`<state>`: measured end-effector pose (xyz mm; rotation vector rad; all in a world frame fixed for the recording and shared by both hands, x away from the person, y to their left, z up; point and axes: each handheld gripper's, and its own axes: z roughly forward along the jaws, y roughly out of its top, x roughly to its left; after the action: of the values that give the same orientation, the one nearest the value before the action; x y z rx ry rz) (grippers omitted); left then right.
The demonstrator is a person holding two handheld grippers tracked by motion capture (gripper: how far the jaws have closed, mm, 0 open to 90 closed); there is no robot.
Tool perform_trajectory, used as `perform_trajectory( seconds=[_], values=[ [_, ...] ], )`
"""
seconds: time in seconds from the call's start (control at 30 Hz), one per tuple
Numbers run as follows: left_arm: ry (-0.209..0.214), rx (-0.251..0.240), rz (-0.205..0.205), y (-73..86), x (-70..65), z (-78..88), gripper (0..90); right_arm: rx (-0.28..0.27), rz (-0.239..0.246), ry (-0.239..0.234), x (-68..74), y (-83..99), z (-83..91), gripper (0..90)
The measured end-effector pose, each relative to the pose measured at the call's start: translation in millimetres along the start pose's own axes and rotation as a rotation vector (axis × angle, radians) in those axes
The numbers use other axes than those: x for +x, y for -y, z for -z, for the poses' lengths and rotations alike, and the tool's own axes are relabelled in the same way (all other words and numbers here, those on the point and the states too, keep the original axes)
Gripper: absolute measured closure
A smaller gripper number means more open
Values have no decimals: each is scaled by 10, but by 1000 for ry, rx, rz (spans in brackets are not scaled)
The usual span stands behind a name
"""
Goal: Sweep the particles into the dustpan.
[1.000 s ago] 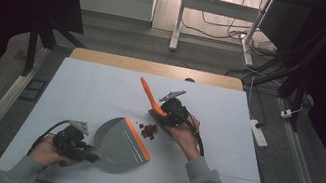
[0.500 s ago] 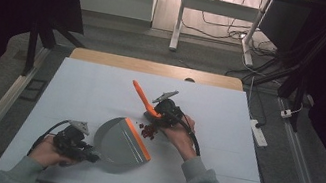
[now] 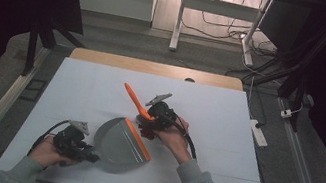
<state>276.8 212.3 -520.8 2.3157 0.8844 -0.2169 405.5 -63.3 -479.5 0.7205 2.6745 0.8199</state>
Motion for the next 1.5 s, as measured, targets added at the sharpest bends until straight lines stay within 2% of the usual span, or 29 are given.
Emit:
perform_trajectory(
  seconds=[0.17, 0.37, 0.87, 1.03, 1.1, 1.23, 1.4, 1.5],
  values=[
    [0, -1, 1, 0, 0, -1, 619, -5, -6, -7, 44, -11, -6, 708],
    [1, 0, 0, 0, 1, -1, 619, -18, -9, -47, 142, -41, -20, 708],
    [1, 1, -2, 1, 3, 0, 619, -43, 3, -86, 275, -83, -29, 708],
    [0, 3, -2, 0, 2, 1, 619, -57, 7, -126, 342, -116, -21, 708],
    [0, 2, -1, 1, 1, 0, 619, -70, -3, -180, 374, -136, -19, 708],
    [1, 2, -2, 1, 5, -1, 619, -83, -9, -198, 391, -155, 13, 707],
    [1, 2, -2, 1, 5, 0, 619, -105, -10, -167, 347, -169, 109, 708],
    [2, -1, 3, 2, 2, -2, 619, -131, -27, -140, 274, -162, 173, 708]
  ],
)
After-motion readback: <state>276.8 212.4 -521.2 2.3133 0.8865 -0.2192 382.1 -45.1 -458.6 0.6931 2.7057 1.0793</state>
